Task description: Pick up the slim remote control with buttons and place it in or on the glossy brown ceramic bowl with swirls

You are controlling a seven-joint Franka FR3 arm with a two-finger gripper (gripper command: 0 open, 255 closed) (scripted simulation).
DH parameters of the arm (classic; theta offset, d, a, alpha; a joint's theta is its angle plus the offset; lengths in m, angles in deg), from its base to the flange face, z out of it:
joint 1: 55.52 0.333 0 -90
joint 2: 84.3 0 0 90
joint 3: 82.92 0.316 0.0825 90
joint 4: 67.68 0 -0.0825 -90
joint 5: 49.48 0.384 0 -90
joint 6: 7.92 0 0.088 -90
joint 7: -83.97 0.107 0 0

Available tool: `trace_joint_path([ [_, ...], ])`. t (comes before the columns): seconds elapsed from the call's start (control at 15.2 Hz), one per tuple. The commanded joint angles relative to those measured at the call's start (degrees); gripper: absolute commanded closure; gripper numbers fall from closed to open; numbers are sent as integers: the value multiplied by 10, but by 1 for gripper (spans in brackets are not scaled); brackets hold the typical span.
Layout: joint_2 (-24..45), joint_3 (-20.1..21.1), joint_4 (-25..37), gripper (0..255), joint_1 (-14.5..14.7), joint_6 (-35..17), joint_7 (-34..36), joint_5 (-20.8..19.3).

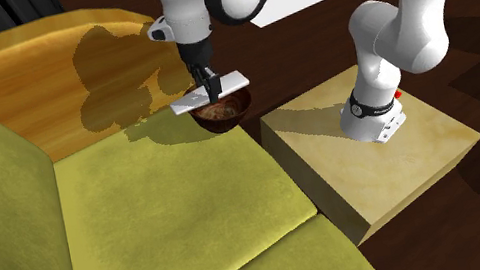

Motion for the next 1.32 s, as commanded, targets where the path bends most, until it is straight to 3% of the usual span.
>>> trace_joint_path([
  [0.0,0,0,-1,255,0,0,0,0],
  [0.07,0,0,-1,255,0,0,0,0],
  [0.13,1,0,-1,0,0,0,0,0],
  [0.46,0,0,-1,0,0,0,0,0],
  [0.73,-23,4,52,0,0,75,3,-2],
  [1.25,-23,4,52,0,0,75,3,-2],
])
